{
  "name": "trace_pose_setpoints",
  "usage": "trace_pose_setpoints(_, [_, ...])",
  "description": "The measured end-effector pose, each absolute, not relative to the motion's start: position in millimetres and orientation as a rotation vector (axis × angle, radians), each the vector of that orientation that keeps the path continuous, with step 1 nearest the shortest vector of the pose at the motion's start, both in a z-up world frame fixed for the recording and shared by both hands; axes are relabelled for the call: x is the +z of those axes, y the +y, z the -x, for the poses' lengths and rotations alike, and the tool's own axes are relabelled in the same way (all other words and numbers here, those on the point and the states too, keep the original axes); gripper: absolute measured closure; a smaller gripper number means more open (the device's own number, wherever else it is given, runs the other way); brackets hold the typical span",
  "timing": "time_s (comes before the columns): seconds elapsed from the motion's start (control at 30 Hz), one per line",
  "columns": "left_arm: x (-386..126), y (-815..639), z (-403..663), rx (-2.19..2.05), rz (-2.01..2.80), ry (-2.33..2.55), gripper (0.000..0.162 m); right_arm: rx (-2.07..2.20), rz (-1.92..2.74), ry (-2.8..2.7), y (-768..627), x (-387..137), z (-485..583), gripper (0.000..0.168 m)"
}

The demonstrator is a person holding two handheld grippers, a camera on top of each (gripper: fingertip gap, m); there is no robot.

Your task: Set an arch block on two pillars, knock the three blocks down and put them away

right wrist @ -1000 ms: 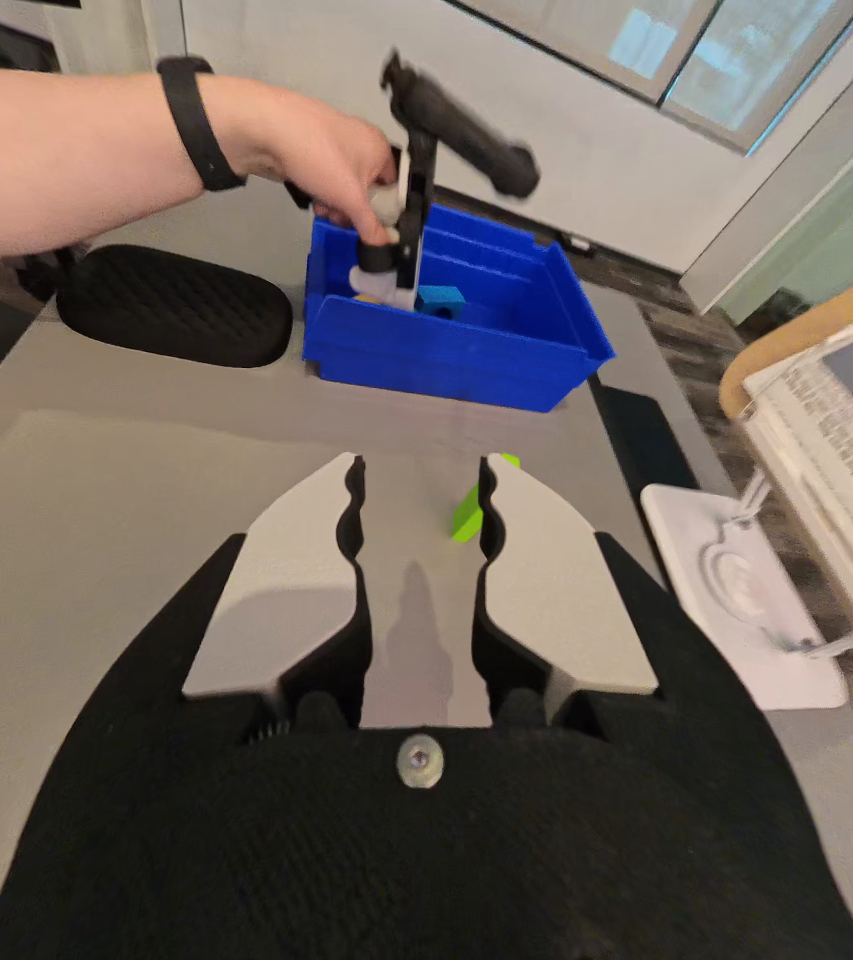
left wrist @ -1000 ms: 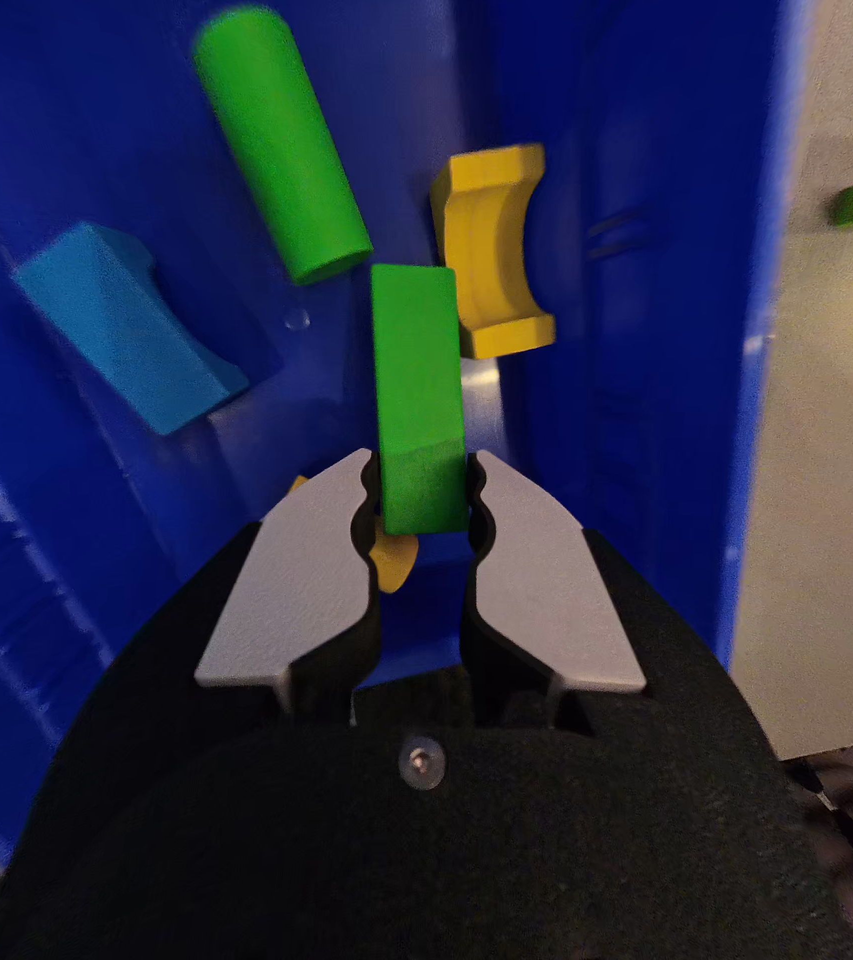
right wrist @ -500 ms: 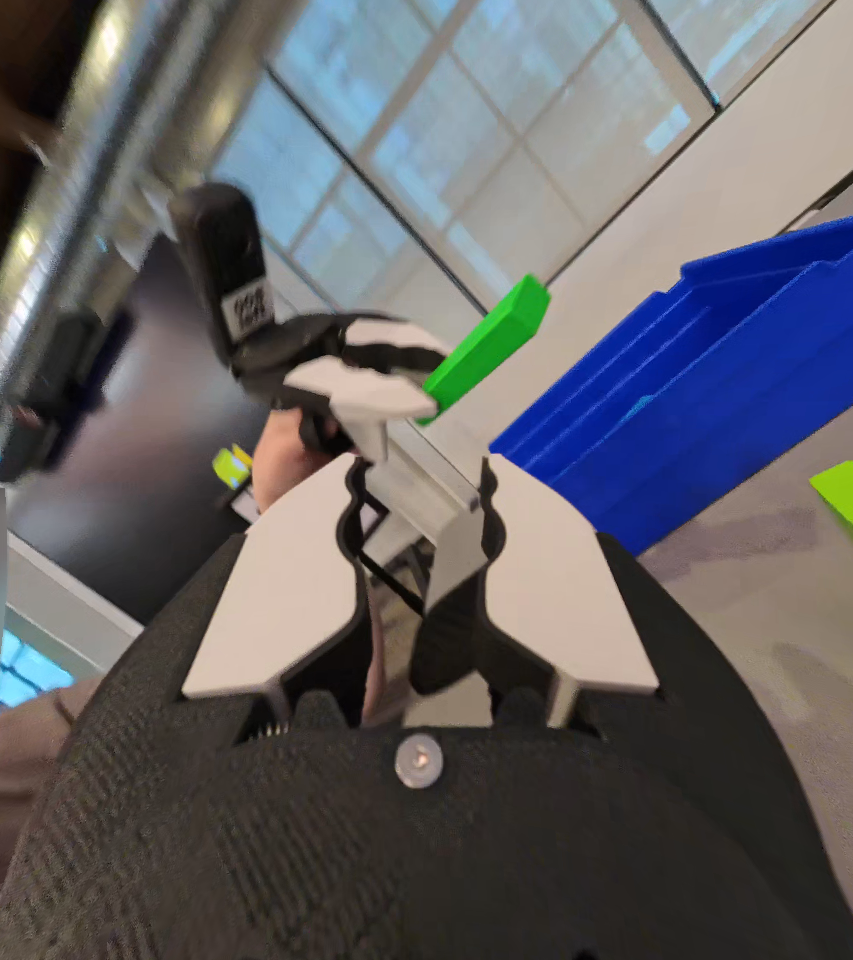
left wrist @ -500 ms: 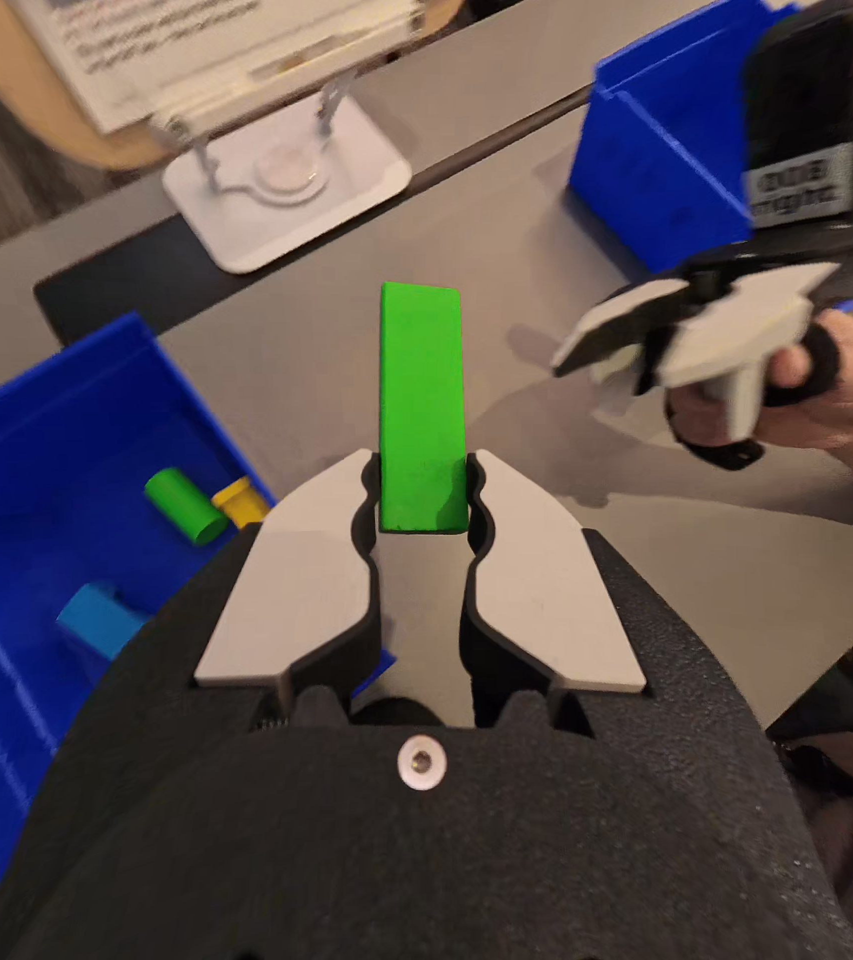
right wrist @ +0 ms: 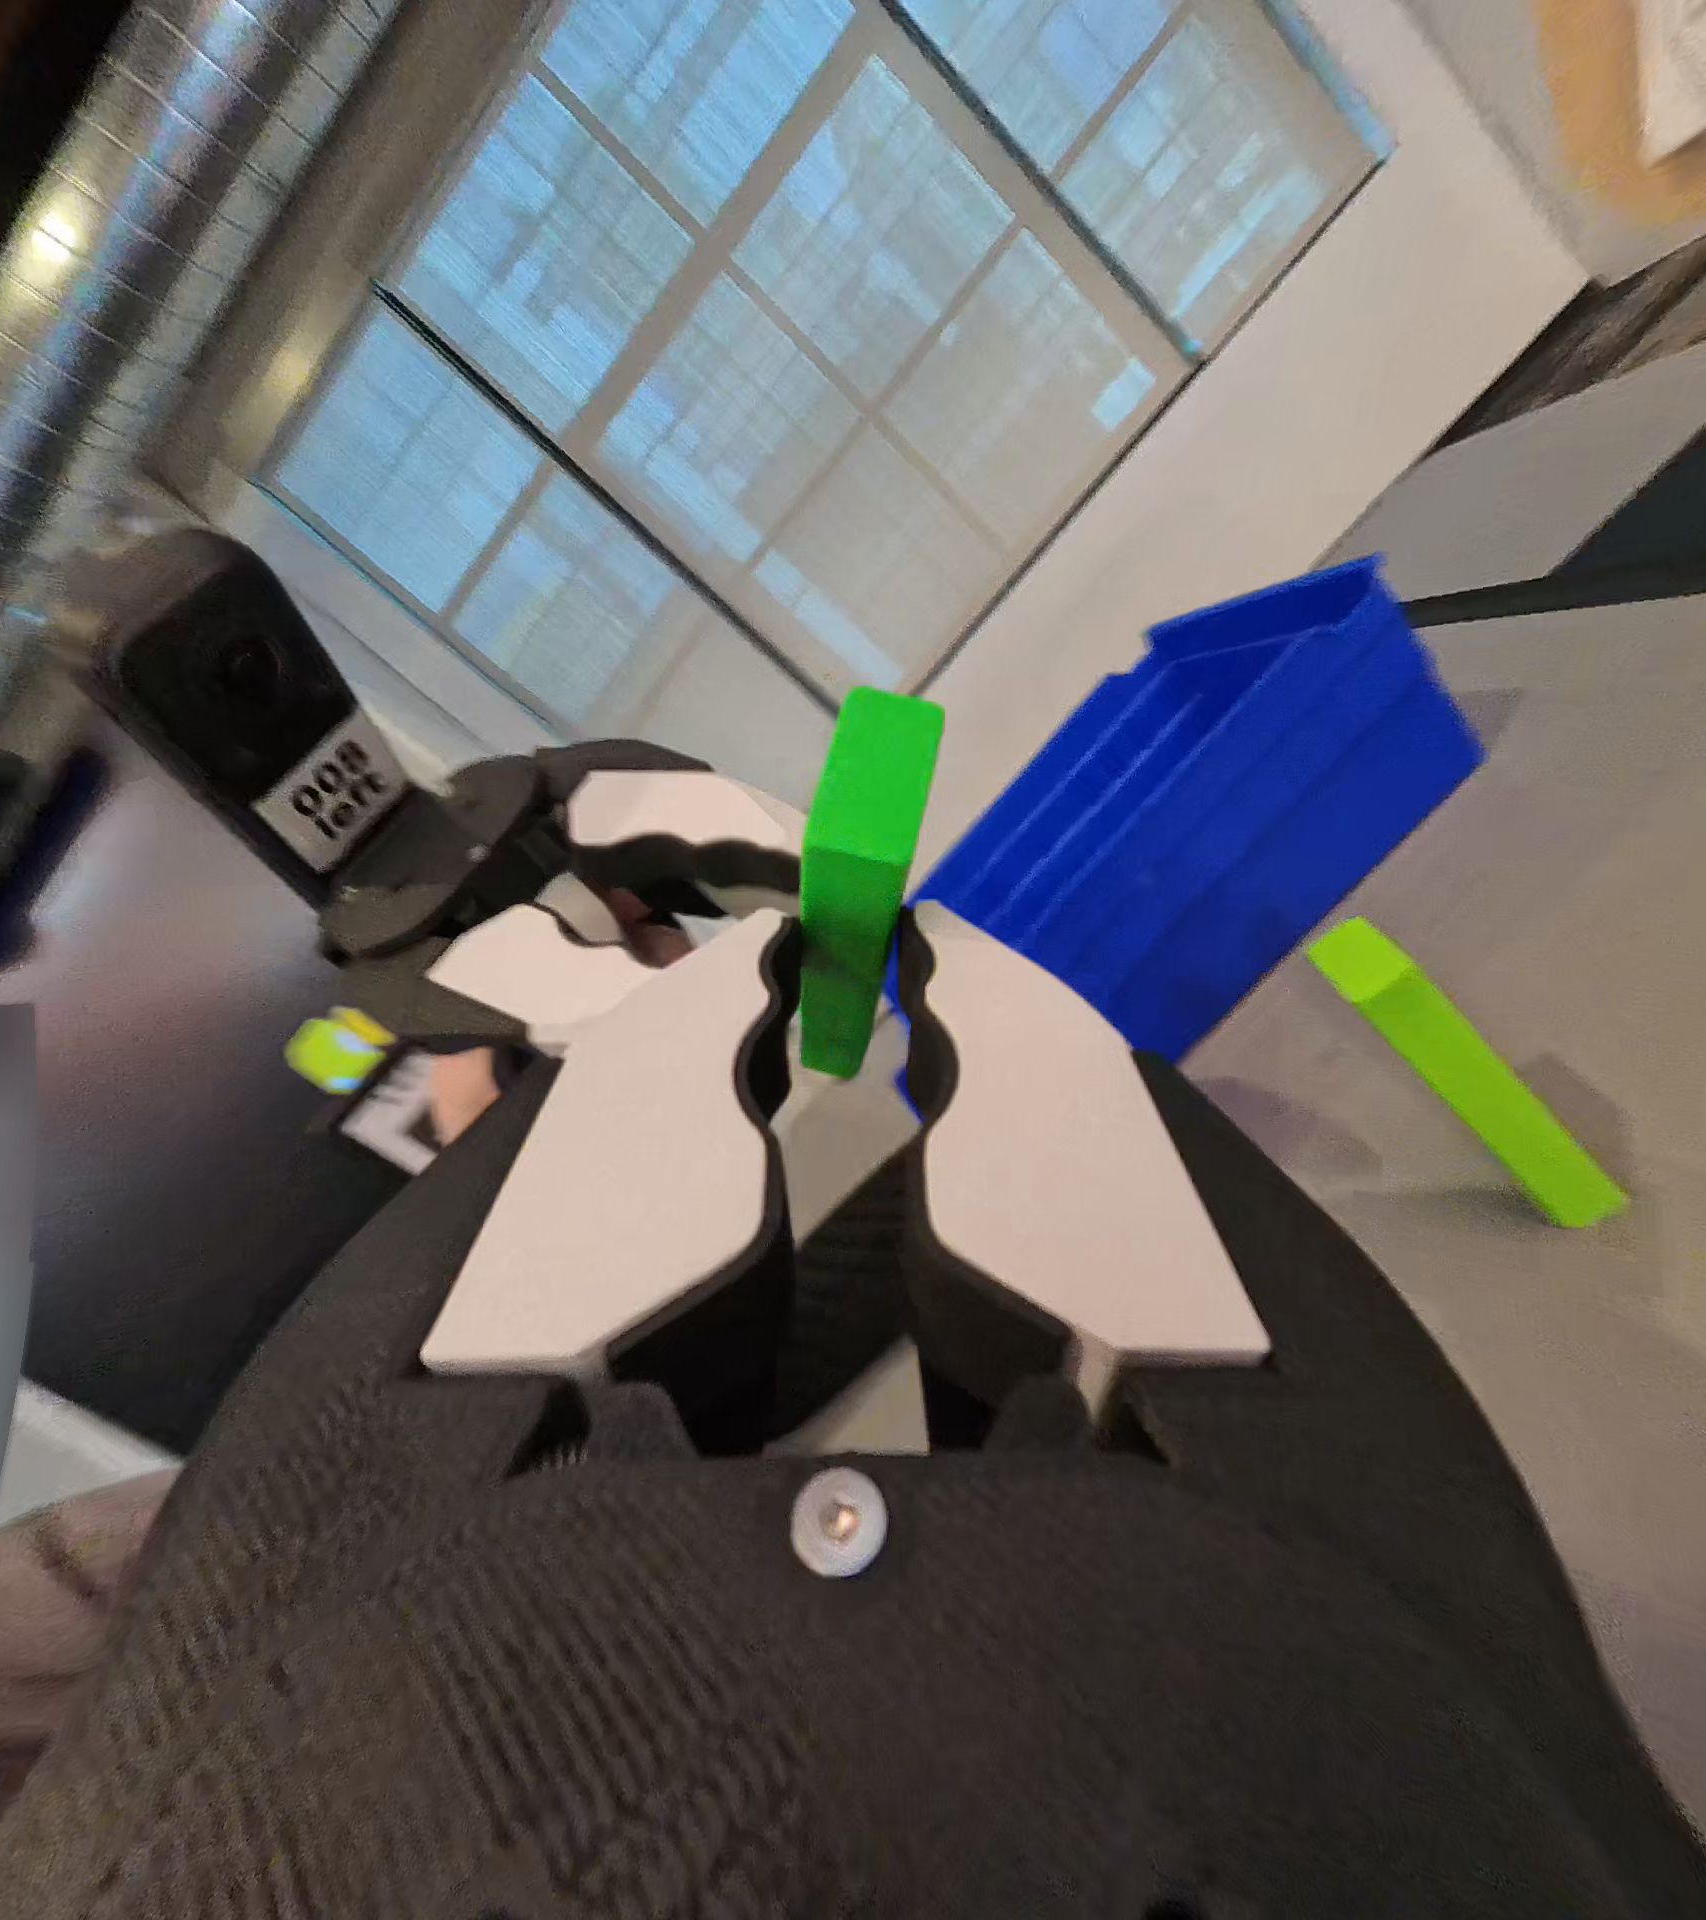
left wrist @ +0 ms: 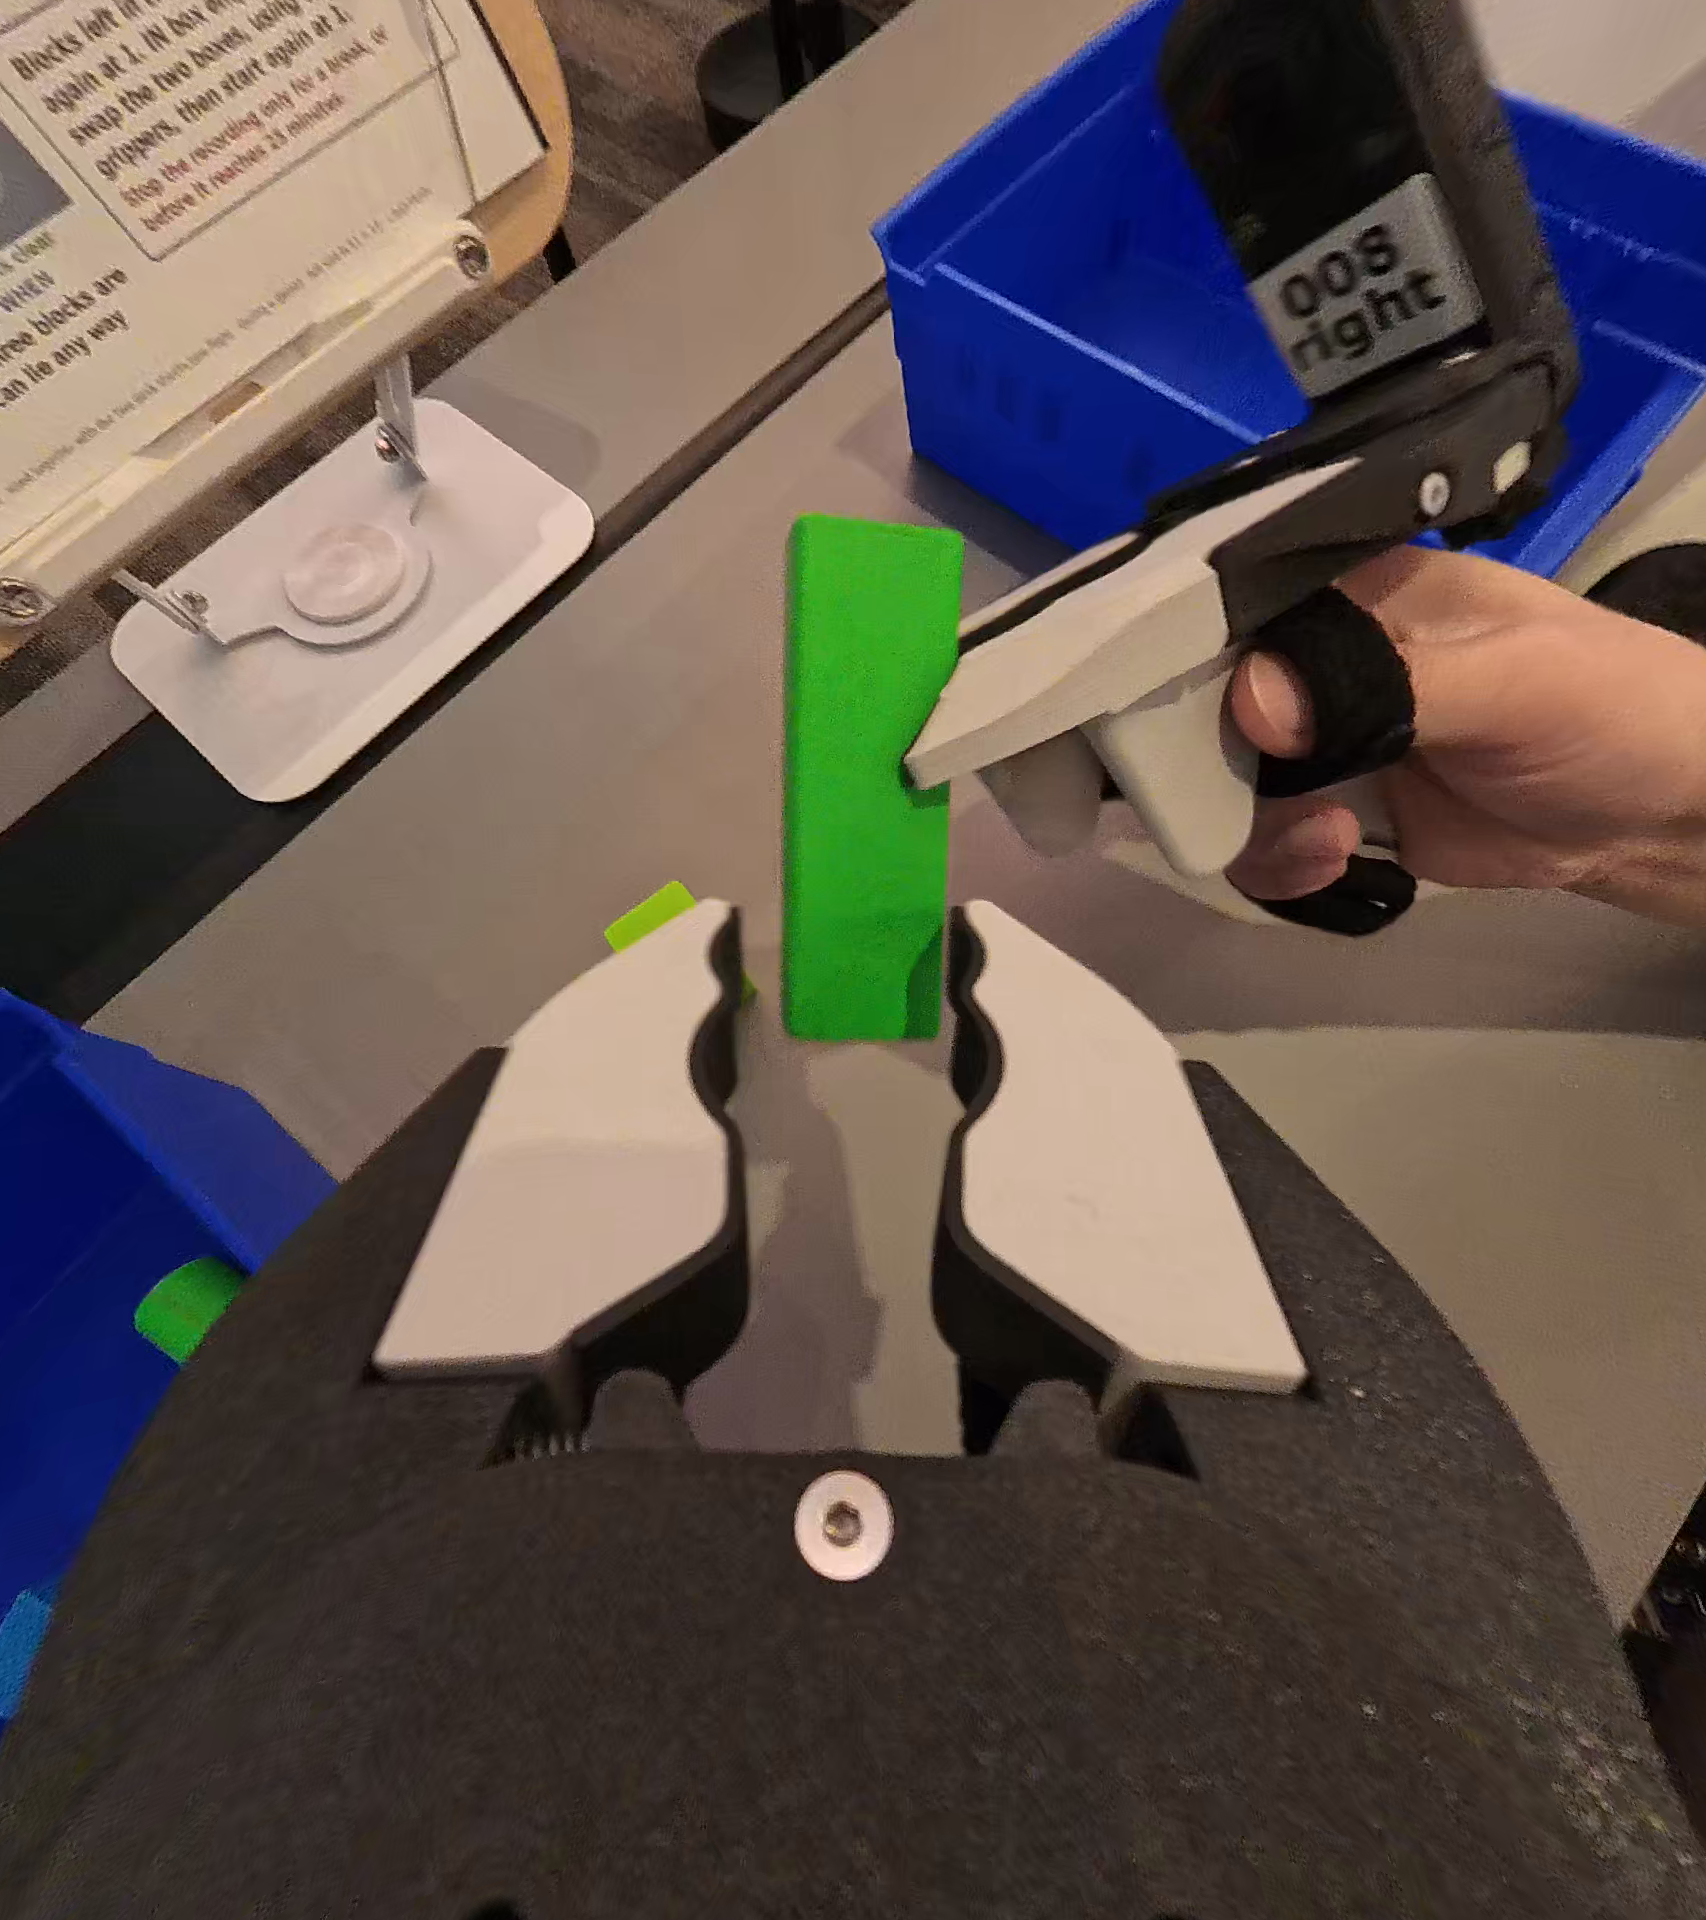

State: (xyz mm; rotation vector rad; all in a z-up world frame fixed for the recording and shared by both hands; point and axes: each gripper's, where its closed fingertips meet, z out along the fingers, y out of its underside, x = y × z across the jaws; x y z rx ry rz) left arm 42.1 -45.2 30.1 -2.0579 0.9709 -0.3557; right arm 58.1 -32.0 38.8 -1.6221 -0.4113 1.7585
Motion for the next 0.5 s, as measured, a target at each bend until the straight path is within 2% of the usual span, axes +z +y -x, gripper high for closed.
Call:
trace_pose_setpoints(0.07, [36,-41,-35,-0.36,2.062,0.951,0.106,1.463,1.684,-0.443,-15,27,-74,0.15])
trace_pose_setpoints(0.23, [69,-31,-12,-0.429,2.027,0.875,0.106,0.477,1.862,-0.432,35,-26,-149,0.15])
trace_pose_setpoints(0.37, [104,-24,2,-0.473,1.938,0.814,0.111,0.362,1.969,-0.334,41,-68,-151,0.15])
trace_pose_setpoints(0.43, [105,-19,17,-0.445,1.921,0.766,0.111,0.339,1.984,-0.307,41,-80,-141,0.15])
trace_pose_setpoints(0.5, [102,-15,29,-0.451,1.892,0.735,0.118,0.217,1.994,-0.316,43,-90,-138,0.15])
